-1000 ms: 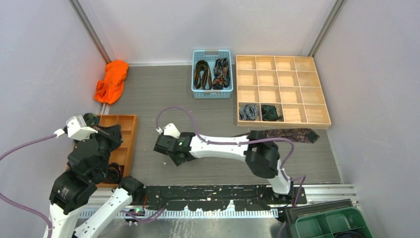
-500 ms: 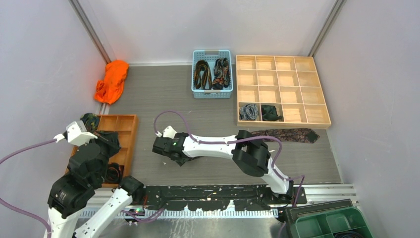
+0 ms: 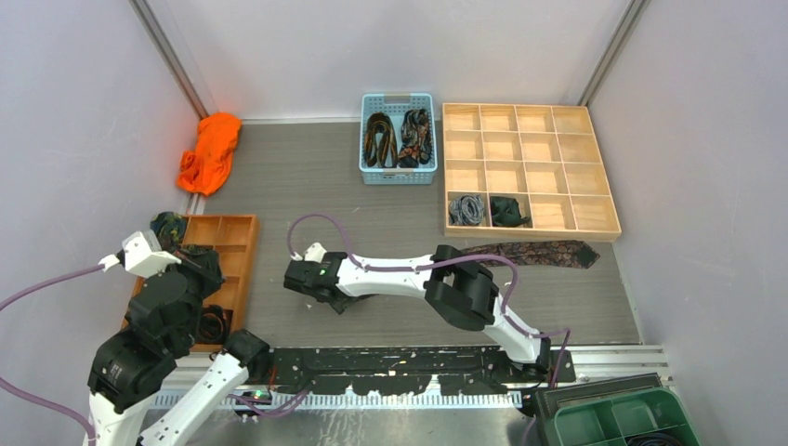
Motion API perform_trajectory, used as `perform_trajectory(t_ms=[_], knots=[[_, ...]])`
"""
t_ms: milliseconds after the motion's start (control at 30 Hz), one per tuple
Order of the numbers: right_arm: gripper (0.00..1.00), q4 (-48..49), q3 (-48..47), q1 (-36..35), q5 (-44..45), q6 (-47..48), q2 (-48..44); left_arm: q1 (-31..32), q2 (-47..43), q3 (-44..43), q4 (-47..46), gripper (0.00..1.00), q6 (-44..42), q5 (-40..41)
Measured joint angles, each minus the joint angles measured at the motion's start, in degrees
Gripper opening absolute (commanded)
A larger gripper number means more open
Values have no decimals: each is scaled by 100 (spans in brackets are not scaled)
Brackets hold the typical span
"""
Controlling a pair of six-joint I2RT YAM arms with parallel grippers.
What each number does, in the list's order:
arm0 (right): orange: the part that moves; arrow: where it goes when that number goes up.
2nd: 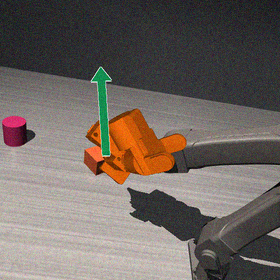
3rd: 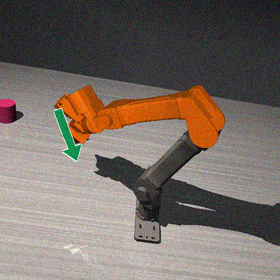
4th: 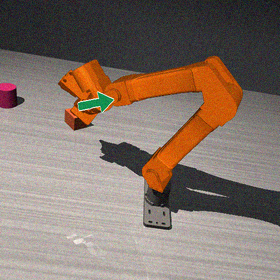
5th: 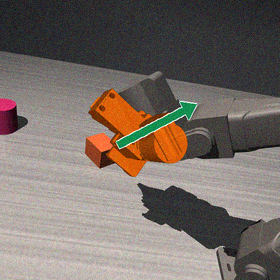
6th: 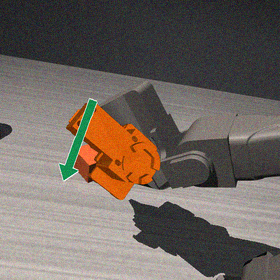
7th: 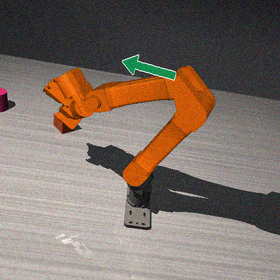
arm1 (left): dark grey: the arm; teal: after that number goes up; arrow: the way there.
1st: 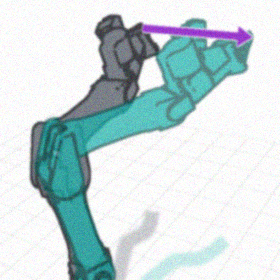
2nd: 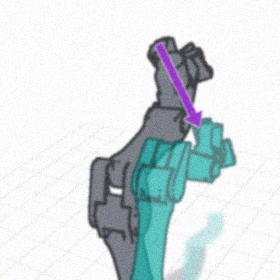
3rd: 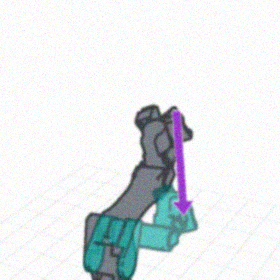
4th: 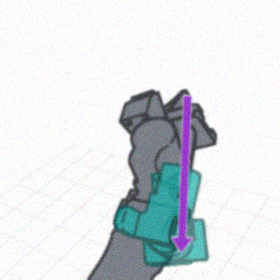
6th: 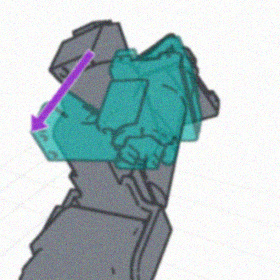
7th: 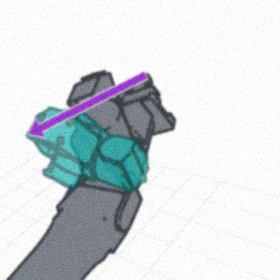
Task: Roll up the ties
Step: Roll the tie at the center of the board.
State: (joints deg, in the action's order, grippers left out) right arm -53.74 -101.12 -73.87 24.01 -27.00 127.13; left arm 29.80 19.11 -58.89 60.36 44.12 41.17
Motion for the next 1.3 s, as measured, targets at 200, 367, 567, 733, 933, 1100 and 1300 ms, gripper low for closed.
perform_trajectory(t_ms=[200,367,567,733,933,1100,1300], knots=[[25,-24,-35,44,-98,-234,42,0,0,4,-15,0,-111,-13],[22,68,-2,68,-116,-348,7,0,7,90,-92,0,-190,-57],[20,1040,870,243,-608,-354,-675,2,146,101,-236,0,-310,-186],[20,1965,1506,444,-1248,-350,-1401,0,286,98,-404,0,-409,-271],[20,3314,2306,774,-2337,-476,-1998,0,474,57,-575,0,-457,-382],[20,4634,3195,1130,-3388,-811,-2065,0,715,17,-780,0,-544,-501],[20,6028,4011,1626,-4291,-1366,-2063,0,1010,17,-997,0,-579,-636]])
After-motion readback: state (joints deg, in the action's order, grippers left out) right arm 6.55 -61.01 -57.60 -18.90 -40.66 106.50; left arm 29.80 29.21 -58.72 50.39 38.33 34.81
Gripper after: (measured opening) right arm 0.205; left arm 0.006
